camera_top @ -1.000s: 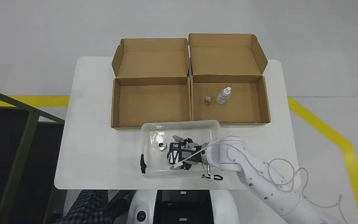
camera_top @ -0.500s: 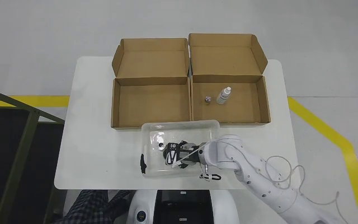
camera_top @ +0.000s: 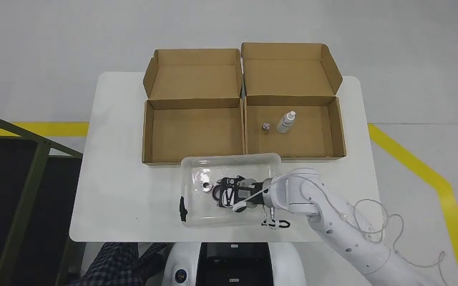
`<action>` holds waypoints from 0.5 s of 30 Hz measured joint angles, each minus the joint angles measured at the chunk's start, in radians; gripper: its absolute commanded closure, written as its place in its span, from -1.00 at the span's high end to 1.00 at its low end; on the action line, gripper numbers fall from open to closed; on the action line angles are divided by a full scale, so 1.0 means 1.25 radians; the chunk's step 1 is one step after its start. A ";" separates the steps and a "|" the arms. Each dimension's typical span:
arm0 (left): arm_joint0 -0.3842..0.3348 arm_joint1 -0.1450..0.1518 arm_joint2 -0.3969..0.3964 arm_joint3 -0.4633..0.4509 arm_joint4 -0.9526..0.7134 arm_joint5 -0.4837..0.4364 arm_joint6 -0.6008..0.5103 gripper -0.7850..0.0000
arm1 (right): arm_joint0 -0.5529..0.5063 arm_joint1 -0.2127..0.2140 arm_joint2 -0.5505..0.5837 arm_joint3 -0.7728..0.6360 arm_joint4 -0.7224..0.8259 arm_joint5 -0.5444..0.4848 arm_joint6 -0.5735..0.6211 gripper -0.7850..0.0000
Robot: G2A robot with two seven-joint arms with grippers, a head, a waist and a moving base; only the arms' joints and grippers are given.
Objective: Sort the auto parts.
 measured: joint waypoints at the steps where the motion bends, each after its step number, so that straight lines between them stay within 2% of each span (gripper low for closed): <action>1: 0.000 0.000 0.000 0.000 0.000 0.000 0.000 1.00 | -0.003 0.002 0.007 -0.005 0.005 -0.005 -0.003 -1.00; 15: 0.000 0.000 0.000 0.000 0.000 0.000 0.000 1.00 | -0.035 0.028 0.128 -0.067 0.090 -0.042 -0.061 -1.00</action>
